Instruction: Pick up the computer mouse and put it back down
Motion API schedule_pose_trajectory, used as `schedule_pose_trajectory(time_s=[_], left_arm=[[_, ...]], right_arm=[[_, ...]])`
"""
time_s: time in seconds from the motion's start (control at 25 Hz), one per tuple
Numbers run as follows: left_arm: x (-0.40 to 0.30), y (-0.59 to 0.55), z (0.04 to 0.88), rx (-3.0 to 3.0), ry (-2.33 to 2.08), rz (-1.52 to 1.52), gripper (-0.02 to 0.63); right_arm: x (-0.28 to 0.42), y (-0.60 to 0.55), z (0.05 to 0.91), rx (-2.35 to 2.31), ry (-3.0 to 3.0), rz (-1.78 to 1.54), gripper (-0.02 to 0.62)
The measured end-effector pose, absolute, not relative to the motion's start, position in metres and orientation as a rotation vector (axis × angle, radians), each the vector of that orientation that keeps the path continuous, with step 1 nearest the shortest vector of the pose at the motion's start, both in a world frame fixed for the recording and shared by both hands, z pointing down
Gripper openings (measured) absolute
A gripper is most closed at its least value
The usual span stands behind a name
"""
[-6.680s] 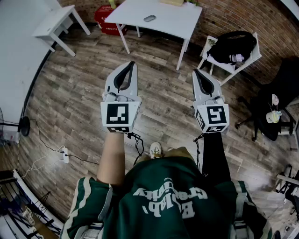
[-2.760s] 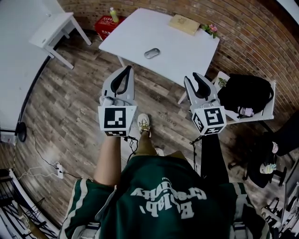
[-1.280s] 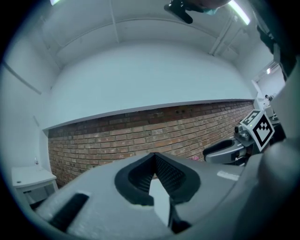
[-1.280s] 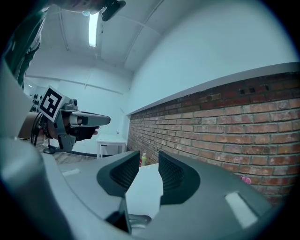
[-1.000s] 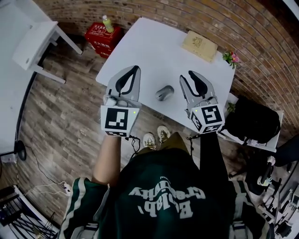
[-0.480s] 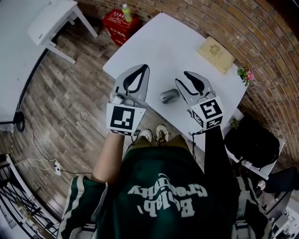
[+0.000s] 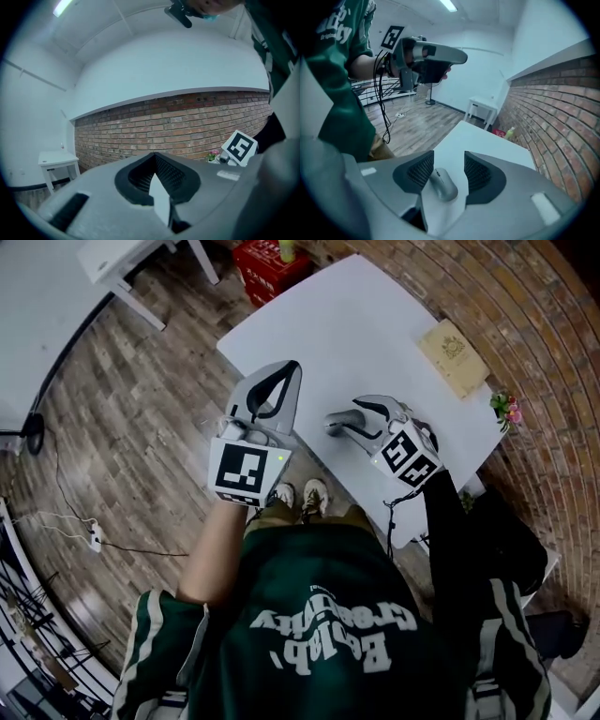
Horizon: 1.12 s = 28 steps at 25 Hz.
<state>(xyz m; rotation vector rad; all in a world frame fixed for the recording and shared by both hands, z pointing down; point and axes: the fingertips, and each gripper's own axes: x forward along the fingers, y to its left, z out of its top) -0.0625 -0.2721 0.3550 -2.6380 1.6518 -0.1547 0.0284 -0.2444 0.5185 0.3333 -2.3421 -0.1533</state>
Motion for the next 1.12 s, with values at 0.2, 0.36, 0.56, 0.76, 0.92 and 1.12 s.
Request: schedule_pose_trajectory(time_s=[0.2, 0.36, 0.56, 0.76, 0.92, 1.12], left_arm=[[-0.068, -0.263, 0.365, -2.640, 1.702, -0.156, 0.006], [-0.070, -0.261, 0.369, -2.631, 1.714, -0.169, 0.006], [-0.081, -0.259, 0.372, -2.623, 1.744, -0.173, 0.006], [-0.084, -0.254, 0.378, -2.639, 1.755, -0.177, 0.006], [-0.087, -0.251, 0.384, -2.638, 1.768, -0.197, 0.006], [-0.096, -0.248, 0.391, -2.627, 1.790, -0.219, 0.006]], right_arm=[[0.020, -0.238, 0.544, 0.141, -2.253, -0.190, 0.241], [0.014, -0.236, 0.568, 0.017, -2.176, -0.203, 0.244], [0.013, -0.235, 0.602, -0.132, -2.034, -0.239, 0.264], [0.022, -0.239, 0.640, -0.244, -1.899, -0.256, 0.275], [0.029, -0.244, 0.663, -0.297, -1.810, -0.251, 0.276], [0.029, -0.242, 0.678, -0.361, -1.725, -0.249, 0.290]])
